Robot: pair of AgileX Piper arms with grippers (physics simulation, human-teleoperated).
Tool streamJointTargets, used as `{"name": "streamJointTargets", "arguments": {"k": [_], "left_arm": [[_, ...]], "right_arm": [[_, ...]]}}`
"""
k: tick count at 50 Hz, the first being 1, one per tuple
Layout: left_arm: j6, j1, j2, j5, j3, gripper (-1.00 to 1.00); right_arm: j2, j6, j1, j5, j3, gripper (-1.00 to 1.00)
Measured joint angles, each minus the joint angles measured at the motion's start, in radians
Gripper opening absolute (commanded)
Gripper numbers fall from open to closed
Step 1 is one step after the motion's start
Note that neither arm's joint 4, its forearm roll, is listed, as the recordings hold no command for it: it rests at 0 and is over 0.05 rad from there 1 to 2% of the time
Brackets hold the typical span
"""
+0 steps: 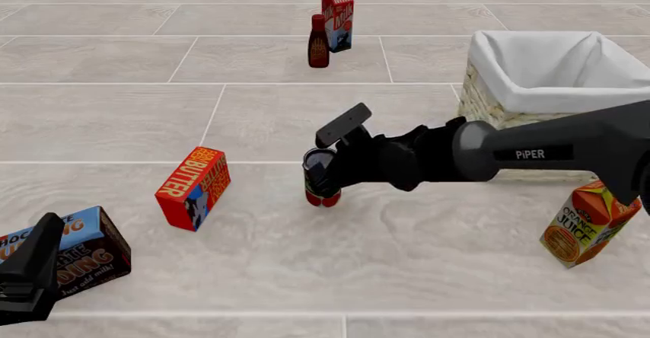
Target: Pick the tomato sauce and place it in the basket.
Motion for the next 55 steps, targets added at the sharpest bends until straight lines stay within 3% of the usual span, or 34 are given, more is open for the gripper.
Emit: {"name": "streamJointTargets", "arguments": {"k": [55], "left_arm": [[0.0,0.0,0.0,0.0,0.0,1.0]], "right_arm": [[0.025,0.022,0.003,-0.01,-0.01,1.0]]}}
